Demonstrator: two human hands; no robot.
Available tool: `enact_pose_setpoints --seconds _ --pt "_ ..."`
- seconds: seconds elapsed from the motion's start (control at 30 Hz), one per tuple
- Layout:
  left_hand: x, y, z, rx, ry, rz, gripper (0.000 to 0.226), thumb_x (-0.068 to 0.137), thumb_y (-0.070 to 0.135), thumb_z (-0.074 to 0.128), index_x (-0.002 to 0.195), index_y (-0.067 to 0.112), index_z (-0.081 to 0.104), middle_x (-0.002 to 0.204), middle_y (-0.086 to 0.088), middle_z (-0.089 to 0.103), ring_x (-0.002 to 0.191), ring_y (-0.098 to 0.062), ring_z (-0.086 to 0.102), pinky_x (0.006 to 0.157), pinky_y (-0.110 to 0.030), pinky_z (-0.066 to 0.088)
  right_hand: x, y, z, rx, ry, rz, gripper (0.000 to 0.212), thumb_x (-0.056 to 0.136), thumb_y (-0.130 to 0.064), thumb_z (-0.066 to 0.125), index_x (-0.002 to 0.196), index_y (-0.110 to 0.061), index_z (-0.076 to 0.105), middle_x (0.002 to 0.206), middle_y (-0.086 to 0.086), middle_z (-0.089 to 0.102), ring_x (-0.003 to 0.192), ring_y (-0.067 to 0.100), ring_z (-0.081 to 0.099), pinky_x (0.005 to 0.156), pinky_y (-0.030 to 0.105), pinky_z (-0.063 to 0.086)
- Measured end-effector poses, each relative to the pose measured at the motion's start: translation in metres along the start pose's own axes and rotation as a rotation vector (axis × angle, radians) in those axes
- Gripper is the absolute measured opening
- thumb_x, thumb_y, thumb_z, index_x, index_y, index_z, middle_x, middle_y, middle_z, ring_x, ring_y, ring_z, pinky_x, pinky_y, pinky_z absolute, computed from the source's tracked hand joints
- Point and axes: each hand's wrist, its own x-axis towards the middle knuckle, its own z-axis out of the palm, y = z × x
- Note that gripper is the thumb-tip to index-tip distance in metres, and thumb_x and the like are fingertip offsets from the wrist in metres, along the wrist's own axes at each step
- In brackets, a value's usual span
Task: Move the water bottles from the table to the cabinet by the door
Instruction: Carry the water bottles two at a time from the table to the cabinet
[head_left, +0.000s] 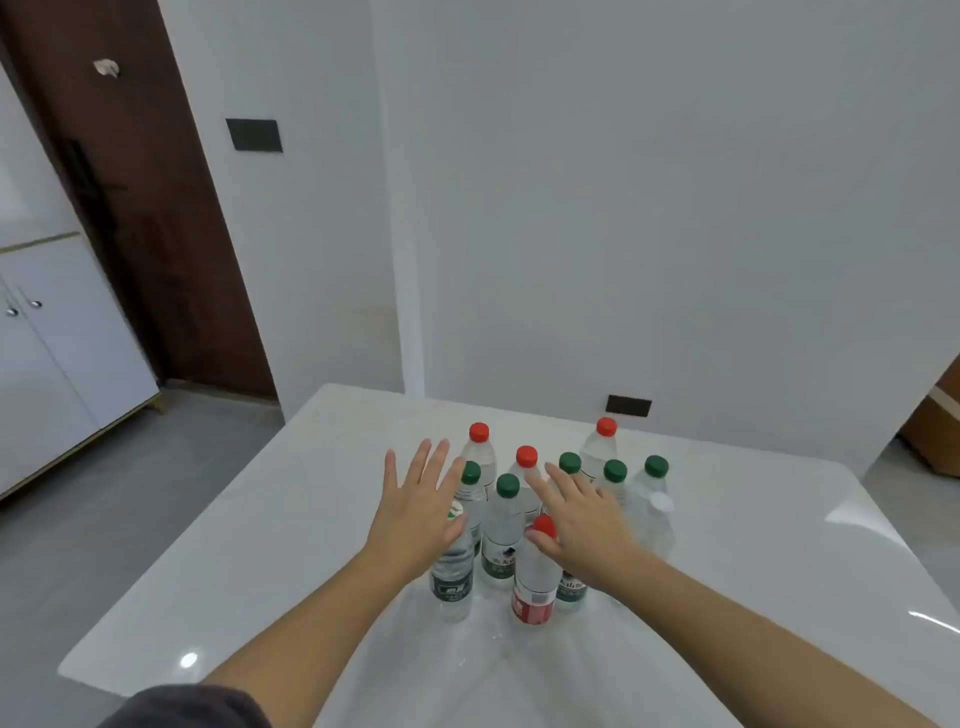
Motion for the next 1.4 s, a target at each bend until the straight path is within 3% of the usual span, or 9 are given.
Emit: enact_pose_setpoints --seconds 0.07,0.17,0.23,0.3,0.5,0.73,0.9,1.2,1.4 --pt "0.001 0.003 0.005 0.040 -0.085 0.013 0.070 0.099 0.053 0.029 0.156 0.020 0.007 0.163 -0.009 0.000 0.150 -0.029 -0.001 0.115 -0.060 0.001 0.003 0.000 0.003 -0.014 -0.044 -0.008 0.071 0.097 -0.058 0.037 0.154 -0.027 0.008 0.162 0.004 0.017 0.144 0.026 0.027 0.112 0.042 0.032" --pt "0.002 0.005 0.017 0.011 -0.101 0.006 0.067 0.098 0.050 0.035 0.154 0.018 0.016 0.158 -0.009 0.022 0.145 -0.028 0.022 0.115 -0.050 0.019 0.008 0.002 0.014 -0.014 -0.068 -0.027 0.065 0.098 -0.054 0.039 0.152 -0.023 0.018 0.152 0.006 0.034 0.131 0.027 0.042 0.104 0.039 0.043" --pt "0.002 0.008 0.020 -0.020 -0.104 0.014 0.062 0.098 0.048 0.038 0.150 0.018 0.023 0.139 -0.006 0.042 0.124 -0.025 0.043 0.099 -0.038 0.036 0.010 0.002 0.020 -0.005 -0.114 -0.013 0.057 0.098 -0.051 0.040 0.145 -0.020 0.028 0.136 0.006 0.046 0.116 0.025 0.050 0.091 0.036 0.050" --pt "0.003 0.010 0.021 -0.034 -0.115 0.007 0.055 0.099 0.046 0.038 0.145 0.018 0.028 0.121 -0.003 0.048 0.106 -0.022 0.050 0.083 -0.033 0.041 0.012 0.002 0.025 0.011 -0.154 0.029 0.048 0.099 -0.049 0.040 0.134 -0.018 0.036 0.119 0.004 0.051 0.100 0.023 0.057 0.078 0.036 0.054" --pt "0.007 0.015 0.023 -0.215 -0.192 -0.059 0.041 0.102 0.042 0.035 0.134 0.016 0.036 0.114 -0.004 0.053 0.091 -0.022 0.062 0.064 -0.028 0.041 0.018 -0.004 0.039 0.064 -0.148 0.094 0.033 0.100 -0.047 0.040 0.114 -0.017 0.042 0.093 0.003 0.062 0.077 0.020 0.064 0.068 0.034 0.058" --pt "-0.015 0.005 0.024 -0.337 -0.188 -0.178 0.034 0.100 0.043 0.040 0.118 0.015 0.042 0.107 -0.002 0.058 0.079 -0.020 0.055 0.061 -0.028 0.037 0.015 -0.016 0.042 0.242 -0.133 0.105 0.027 0.099 -0.045 0.044 0.105 -0.019 0.040 0.092 0.002 0.062 0.080 0.018 0.061 0.068 0.031 0.054" --pt "-0.039 -0.015 0.018 -0.372 -0.167 -0.229 0.030 0.100 0.039 0.040 0.118 0.015 0.043 0.106 -0.002 0.058 0.076 -0.021 0.051 0.062 -0.031 0.038 0.016 -0.038 0.039 0.281 -0.126 0.040 0.026 0.099 -0.045 0.045 0.101 -0.021 0.036 0.087 -0.001 0.055 0.077 0.017 0.056 0.063 0.026 0.046" --pt "-0.066 -0.045 0.027 -0.413 -0.164 -0.226 0.031 0.099 0.040 0.043 0.121 0.018 0.045 0.115 0.003 0.056 0.078 -0.016 0.047 0.066 -0.029 0.037 0.018 -0.058 0.055 0.335 -0.057 0.026 0.029 0.096 -0.049 0.047 0.102 -0.021 0.040 0.085 -0.001 0.061 0.074 0.019 0.062 0.066 0.035 0.055" --pt "-0.073 -0.052 0.042 -0.673 -0.074 -0.297 0.026 0.093 0.040 0.057 0.110 0.022 0.051 0.102 0.008 0.054 0.083 -0.017 0.054 0.066 -0.028 0.040 0.016 -0.058 0.060 0.483 -0.017 0.083 0.030 0.093 -0.048 0.055 0.098 -0.020 0.045 0.083 -0.003 0.059 0.074 0.017 0.059 0.066 0.033 0.051"
